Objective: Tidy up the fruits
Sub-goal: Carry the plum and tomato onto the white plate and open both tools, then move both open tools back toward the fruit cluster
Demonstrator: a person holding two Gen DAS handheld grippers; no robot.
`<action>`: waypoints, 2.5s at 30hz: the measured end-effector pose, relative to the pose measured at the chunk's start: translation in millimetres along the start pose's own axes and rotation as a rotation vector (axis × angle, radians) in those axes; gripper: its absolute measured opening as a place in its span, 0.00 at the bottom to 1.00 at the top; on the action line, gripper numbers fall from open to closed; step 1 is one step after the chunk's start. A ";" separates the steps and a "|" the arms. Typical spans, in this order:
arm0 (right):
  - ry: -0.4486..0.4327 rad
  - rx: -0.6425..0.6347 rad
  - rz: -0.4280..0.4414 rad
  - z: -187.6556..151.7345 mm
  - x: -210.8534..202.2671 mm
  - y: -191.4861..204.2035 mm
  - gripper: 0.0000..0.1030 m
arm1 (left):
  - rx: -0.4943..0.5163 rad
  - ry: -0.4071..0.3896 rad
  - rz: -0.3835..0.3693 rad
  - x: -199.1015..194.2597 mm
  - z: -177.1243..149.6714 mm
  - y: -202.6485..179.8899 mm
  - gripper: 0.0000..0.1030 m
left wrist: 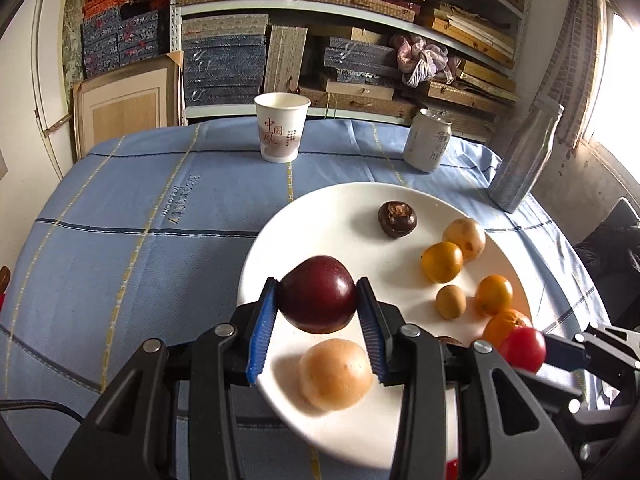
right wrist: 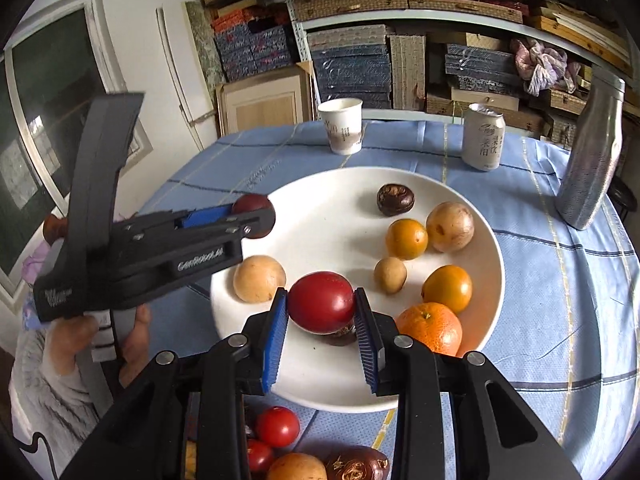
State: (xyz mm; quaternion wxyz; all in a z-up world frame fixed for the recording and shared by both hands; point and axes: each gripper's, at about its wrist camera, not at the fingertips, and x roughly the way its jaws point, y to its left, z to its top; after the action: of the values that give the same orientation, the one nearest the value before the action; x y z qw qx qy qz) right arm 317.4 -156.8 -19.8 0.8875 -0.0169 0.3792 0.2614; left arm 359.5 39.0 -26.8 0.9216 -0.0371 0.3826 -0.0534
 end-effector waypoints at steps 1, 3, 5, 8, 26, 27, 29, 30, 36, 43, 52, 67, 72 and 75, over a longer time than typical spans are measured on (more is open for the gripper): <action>0.003 -0.003 0.002 -1.1 0.8 0.8 0.32 | 0.004 0.004 -0.001 2.4 -0.5 -0.4 0.38; 0.014 -0.010 0.007 -2.2 4.1 3.3 0.32 | 0.015 0.009 0.003 6.9 -1.2 -1.2 0.38; 0.031 -0.027 0.005 -6.0 9.6 8.0 0.32 | 0.017 0.013 0.004 9.0 -2.2 -1.3 0.38; 0.053 -0.040 0.006 -10.5 15.5 13.0 0.32 | 0.019 0.025 0.006 14.3 -3.9 -1.1 0.38; 0.060 -0.059 0.008 -11.3 15.5 16.0 0.47 | 0.004 0.029 -0.003 15.1 -6.4 1.8 0.51; 0.050 -0.055 0.011 -9.3 10.7 15.3 0.47 | 0.000 0.017 -0.005 10.2 -5.4 2.4 0.52; 0.027 -0.050 0.016 -5.4 1.8 14.4 0.50 | -0.009 -0.005 -0.011 -0.7 -2.6 4.3 0.59; 0.010 -0.048 0.015 -3.2 -4.5 14.3 0.53 | -0.016 -0.015 -0.012 -6.9 -1.0 5.9 0.63; -0.083 -0.036 0.021 6.1 -43.4 15.8 0.66 | -0.031 -0.103 0.008 -50.1 2.0 8.7 0.84; -0.146 -0.021 0.000 -8.4 -81.7 18.6 0.82 | -0.039 -0.138 0.032 -83.1 0.3 4.1 0.91; -0.137 0.125 -0.039 -79.5 -95.6 -25.4 0.84 | -0.068 -0.106 0.060 -112.5 -58.2 9.9 0.91; -0.207 0.220 -0.048 -109.4 -126.5 -49.2 0.95 | -0.032 -0.070 0.102 -179.5 -188.2 11.5 0.95; -0.189 0.236 -0.060 -122.7 -127.7 -53.2 0.95 | 0.119 -0.063 0.023 -193.2 -212.8 -23.1 0.95; -0.177 0.270 -0.067 -126.4 -125.9 -60.5 0.95 | 0.156 -0.046 -0.012 -192.7 -216.4 -33.1 0.95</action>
State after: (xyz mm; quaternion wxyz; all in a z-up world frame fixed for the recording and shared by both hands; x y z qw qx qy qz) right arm 189.8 -294.6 -34.1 0.9199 0.1130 0.3304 0.1786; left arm 68.5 24.7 -40.5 0.9299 0.0313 0.3559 -0.0879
